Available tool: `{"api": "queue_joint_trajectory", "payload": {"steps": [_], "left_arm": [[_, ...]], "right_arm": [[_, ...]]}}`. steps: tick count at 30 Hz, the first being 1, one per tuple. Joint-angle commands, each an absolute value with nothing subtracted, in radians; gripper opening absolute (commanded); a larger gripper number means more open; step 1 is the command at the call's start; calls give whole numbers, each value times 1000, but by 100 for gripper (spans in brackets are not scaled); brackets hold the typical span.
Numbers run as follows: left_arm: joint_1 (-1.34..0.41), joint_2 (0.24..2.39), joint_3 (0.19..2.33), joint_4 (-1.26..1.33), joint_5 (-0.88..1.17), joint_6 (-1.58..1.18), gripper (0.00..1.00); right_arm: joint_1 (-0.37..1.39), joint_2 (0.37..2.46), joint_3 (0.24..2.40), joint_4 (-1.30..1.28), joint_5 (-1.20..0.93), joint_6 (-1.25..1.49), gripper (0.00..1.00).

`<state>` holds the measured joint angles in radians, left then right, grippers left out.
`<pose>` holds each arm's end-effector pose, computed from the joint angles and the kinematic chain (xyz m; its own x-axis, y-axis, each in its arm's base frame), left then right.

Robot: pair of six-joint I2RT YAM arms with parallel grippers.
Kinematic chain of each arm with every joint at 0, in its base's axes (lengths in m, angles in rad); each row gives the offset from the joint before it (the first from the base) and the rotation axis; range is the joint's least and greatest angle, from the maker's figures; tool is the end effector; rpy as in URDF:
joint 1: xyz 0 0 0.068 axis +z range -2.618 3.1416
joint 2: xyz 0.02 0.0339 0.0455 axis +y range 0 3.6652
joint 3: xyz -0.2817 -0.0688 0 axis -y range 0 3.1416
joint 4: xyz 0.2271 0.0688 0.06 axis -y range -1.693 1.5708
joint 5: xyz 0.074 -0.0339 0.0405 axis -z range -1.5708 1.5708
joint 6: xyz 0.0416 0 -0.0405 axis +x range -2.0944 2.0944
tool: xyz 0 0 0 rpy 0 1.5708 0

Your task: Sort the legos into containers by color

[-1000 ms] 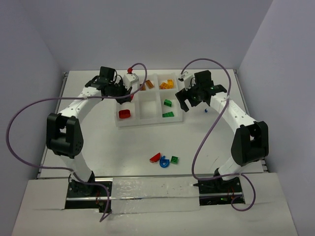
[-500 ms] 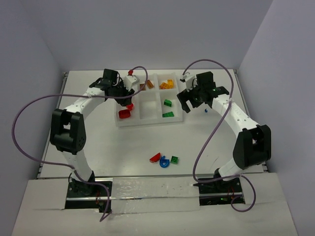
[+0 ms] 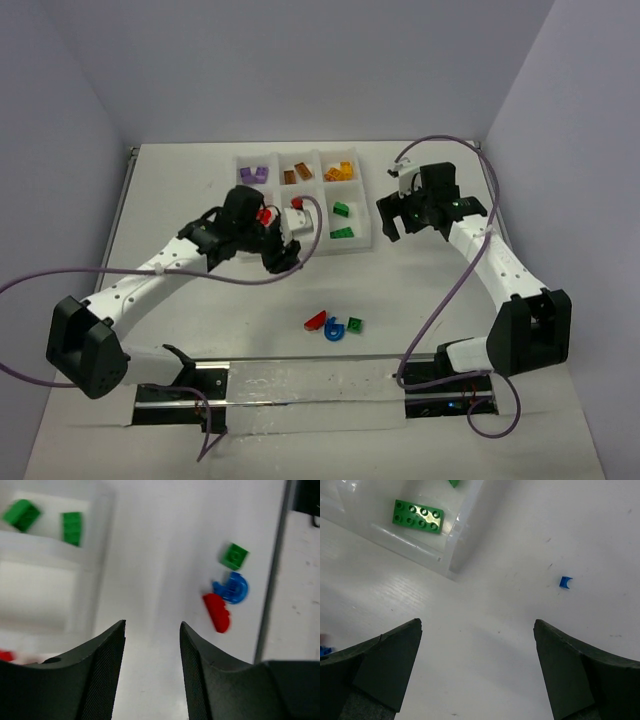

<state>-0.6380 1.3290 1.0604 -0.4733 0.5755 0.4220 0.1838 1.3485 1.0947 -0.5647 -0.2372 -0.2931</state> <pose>0.2016 -0.1776 0.3110 -0.1585 0.5453 -0.8231 0.9721 0.2319 -0.0335 0.2646 0.0591 0.3058 -0.5903 -0.3954 -0.7037 -0.5286 0.8482 -0.0332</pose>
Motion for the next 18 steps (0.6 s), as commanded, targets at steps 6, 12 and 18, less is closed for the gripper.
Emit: {"api": "queue_joint_trajectory", "payload": {"steps": [6,12,18], "left_arm": [[-853,1439,989,-563,455,359,55],[-904,1506,992,-522,411,260,56],[-934,1556,968,-479,351,212,56]], "right_arm": [[156,1216,957,-501,-262,-259,100],[134,1156,895,-474,-241,-236,100],[92,1115,885,-487,-259,-277,100]]}}
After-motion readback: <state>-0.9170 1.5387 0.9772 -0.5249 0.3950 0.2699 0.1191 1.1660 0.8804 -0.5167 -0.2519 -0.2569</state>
